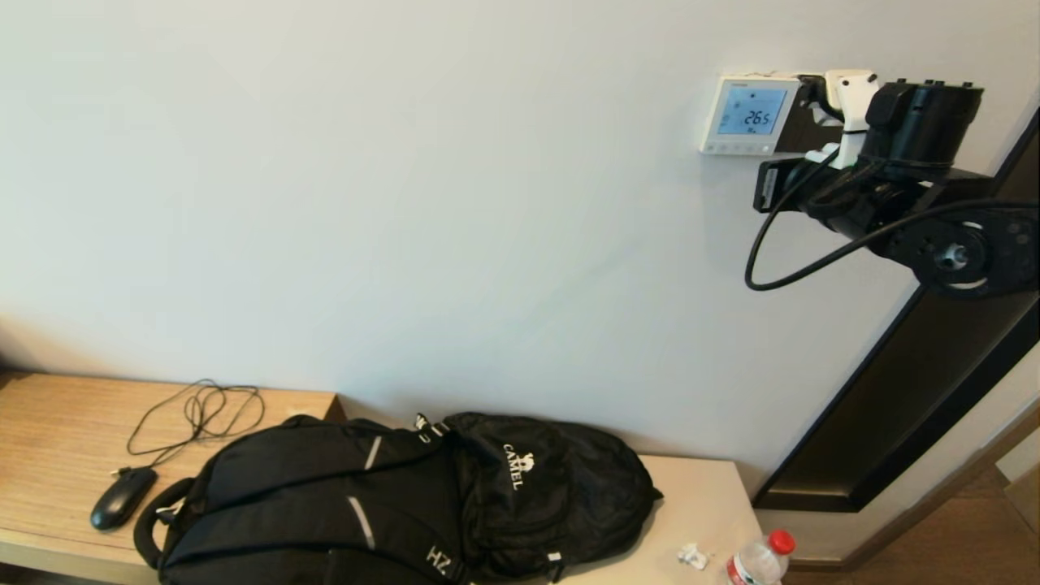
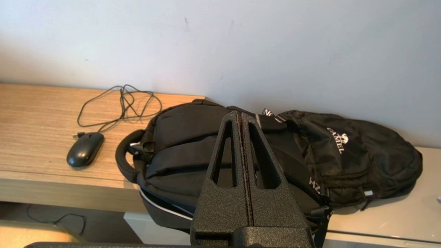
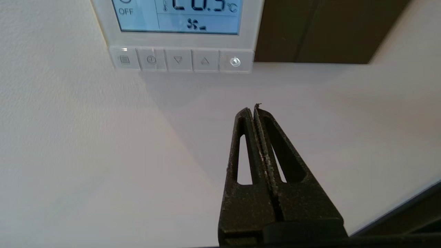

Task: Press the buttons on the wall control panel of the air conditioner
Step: Press the temperature increase button, then turn off the central air conditioner

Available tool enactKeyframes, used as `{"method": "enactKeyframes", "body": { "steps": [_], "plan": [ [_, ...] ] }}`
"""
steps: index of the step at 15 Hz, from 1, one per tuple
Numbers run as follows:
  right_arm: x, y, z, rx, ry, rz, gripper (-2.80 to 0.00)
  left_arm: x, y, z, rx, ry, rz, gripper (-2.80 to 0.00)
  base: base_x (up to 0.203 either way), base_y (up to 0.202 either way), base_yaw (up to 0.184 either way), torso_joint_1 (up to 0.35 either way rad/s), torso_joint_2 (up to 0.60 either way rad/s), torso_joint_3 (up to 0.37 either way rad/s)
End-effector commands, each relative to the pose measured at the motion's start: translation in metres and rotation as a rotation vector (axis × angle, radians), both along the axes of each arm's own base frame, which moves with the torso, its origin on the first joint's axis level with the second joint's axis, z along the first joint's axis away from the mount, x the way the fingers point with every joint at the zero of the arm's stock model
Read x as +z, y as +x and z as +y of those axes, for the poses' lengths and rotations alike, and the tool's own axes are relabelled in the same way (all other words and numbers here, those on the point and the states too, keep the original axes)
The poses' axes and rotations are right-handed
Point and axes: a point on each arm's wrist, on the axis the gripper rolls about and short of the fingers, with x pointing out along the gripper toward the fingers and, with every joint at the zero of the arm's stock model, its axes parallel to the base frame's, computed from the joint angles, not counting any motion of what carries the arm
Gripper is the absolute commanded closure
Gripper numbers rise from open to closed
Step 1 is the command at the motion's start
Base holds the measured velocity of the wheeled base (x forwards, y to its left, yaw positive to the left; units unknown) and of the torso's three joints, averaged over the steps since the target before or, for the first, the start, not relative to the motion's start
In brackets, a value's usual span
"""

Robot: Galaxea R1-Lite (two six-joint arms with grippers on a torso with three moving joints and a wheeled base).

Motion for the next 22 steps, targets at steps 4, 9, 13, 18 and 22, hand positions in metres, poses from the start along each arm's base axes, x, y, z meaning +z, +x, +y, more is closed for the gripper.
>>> {"method": "enactKeyframes", "body": {
  "steps": [4, 9, 13, 18, 22],
  "plan": [
    [0.021, -0.102, -0.019, -0.014, 0.006, -0.048, 0.00, 0.000, 0.000, 0.000, 0.000, 0.000, -0.001, 0.00, 0.000, 0.000, 0.000, 0.000, 0.00, 0.000],
    [0.004, -0.214, -0.045, -0.103, -0.001, -0.100, 0.00, 0.000, 0.000, 0.000, 0.001, 0.000, -0.001, 0.00, 0.000, 0.000, 0.000, 0.000, 0.00, 0.000],
    [-0.023, -0.286, -0.060, -0.253, -0.026, -0.085, 0.00, 0.000, 0.000, 0.000, 0.001, 0.000, -0.001, 0.00, 0.000, 0.000, 0.000, 0.000, 0.00, 0.000],
    [-0.098, -0.331, -0.054, -0.236, -0.003, 0.086, 0.00, 0.000, 0.000, 0.000, 0.000, 0.000, -0.001, 0.00, 0.000, 0.000, 0.000, 0.000, 0.00, 0.000],
    [-0.146, -0.339, -0.046, 0.046, 0.026, 0.157, 0.00, 0.000, 0.000, 0.000, 0.000, 0.000, 0.000, 0.00, 0.000, 0.000, 0.000, 0.000, 0.00, 0.000]
  ]
}}
